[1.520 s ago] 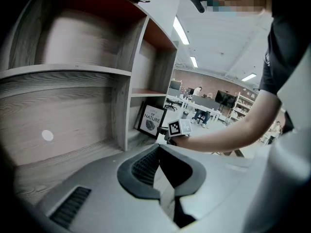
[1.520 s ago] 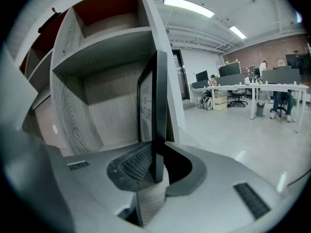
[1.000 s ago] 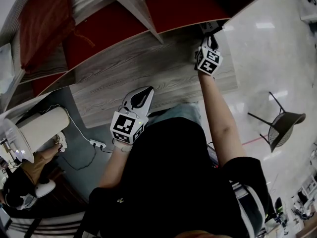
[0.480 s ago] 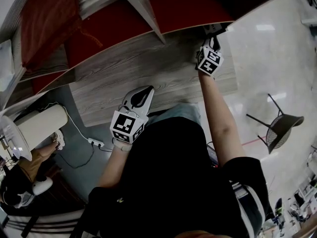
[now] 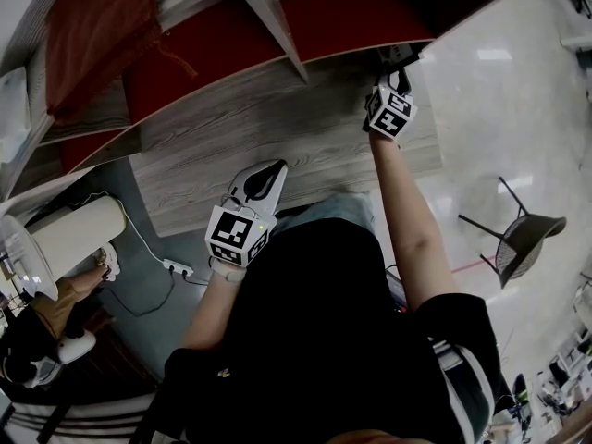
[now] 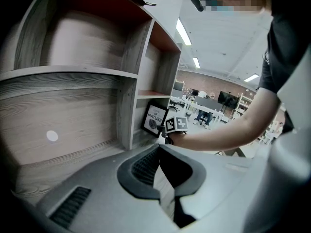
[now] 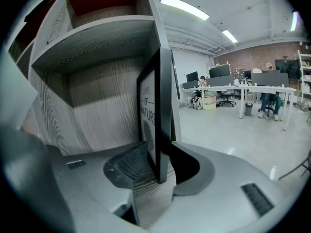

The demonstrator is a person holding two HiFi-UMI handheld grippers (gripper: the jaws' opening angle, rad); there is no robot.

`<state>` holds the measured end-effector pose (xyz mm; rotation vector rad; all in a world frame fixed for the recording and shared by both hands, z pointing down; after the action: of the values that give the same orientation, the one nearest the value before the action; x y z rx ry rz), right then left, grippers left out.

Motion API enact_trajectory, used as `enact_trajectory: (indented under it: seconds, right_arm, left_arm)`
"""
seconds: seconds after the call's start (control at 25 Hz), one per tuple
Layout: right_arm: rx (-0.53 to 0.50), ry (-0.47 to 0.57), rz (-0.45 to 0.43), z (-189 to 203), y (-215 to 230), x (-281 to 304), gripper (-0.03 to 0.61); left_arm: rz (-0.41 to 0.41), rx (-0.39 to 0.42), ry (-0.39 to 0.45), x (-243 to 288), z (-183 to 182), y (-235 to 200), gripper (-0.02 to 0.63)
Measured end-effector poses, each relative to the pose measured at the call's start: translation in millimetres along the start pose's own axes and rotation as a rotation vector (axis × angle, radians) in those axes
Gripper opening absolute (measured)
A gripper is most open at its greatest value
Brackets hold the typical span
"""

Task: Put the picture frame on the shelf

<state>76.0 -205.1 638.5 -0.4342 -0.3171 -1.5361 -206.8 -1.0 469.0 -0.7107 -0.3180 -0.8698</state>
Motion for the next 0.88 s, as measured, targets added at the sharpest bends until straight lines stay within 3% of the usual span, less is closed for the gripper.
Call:
enact_trajectory:
  seconds: [0.2,0.56,0.88]
  right_arm:
    - [0.011,0.02,-0.019,-5.9,4.1,-15.2,0.135]
    - [-0.086,-0.027,-0.148,-3.2,15.4,-55.9,0.135]
    - [-0.125,0.033,-0.21,-38.9,41.5,-102.2,0.024]
  left_arm:
    - [0.01,0.002,0.015,2.9,-4.4,7.4,0.009]
    - [0.035,-0.008,0.061,24.3,-28.1,28.3,0.009]
    - [0.057,-0.012,0.126,48.8,-58.5,52.4,0.009]
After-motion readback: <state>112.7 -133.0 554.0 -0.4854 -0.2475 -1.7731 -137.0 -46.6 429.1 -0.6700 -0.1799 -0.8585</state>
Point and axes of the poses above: the fingertips, and each gripper's own axes: x forward along the fingers, y to its right, z out of its underside, the point moved 7 cm from there along -x, backward along the fingers, and after that the axes turned 15 degrees about -x, right-handed, at the moved point
